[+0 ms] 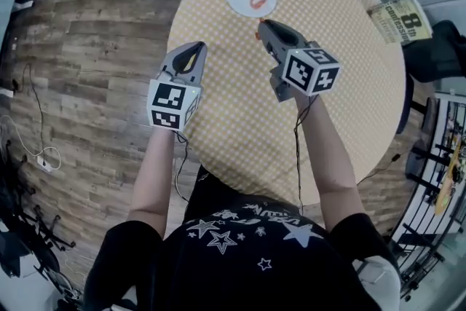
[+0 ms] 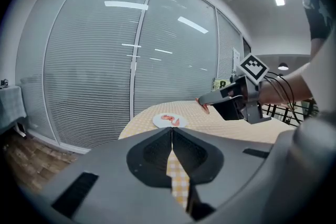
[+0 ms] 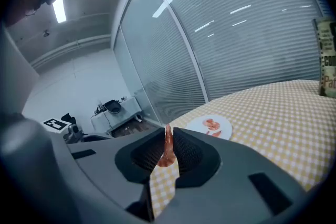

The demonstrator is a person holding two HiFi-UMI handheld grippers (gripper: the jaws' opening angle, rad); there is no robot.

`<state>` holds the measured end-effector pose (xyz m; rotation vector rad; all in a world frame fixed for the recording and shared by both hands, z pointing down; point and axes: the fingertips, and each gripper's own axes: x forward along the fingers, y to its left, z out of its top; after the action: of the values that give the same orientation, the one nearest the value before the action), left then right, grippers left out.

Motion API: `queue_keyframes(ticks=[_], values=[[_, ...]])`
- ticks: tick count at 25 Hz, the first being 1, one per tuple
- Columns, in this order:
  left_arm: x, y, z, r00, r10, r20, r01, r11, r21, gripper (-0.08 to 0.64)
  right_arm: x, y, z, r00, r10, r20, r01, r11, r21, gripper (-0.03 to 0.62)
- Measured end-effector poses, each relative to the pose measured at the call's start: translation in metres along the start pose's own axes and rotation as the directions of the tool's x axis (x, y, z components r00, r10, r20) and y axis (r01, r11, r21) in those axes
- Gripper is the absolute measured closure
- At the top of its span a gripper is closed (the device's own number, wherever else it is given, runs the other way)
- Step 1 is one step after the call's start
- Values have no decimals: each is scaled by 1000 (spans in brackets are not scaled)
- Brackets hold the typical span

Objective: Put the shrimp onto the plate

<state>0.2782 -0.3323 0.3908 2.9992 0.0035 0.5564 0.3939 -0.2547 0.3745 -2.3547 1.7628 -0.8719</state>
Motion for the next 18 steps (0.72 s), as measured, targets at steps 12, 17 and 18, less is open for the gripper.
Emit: queue_keyframes(ticks=[12,17,18], values=[[9,23,-7,998,50,29,-48,997,-58,551,82,-51,-14,989,-84,-118,75,994,-76,534],[13,28,-9,998,50,34,-47,995,-83,551,112,-65,-18,981,-123,-152,107,988,-107,532],[14,28,-11,998,48,33,-45,995,-90,551,117,-67,-19,979,-128,-156,112,988,-106,532]])
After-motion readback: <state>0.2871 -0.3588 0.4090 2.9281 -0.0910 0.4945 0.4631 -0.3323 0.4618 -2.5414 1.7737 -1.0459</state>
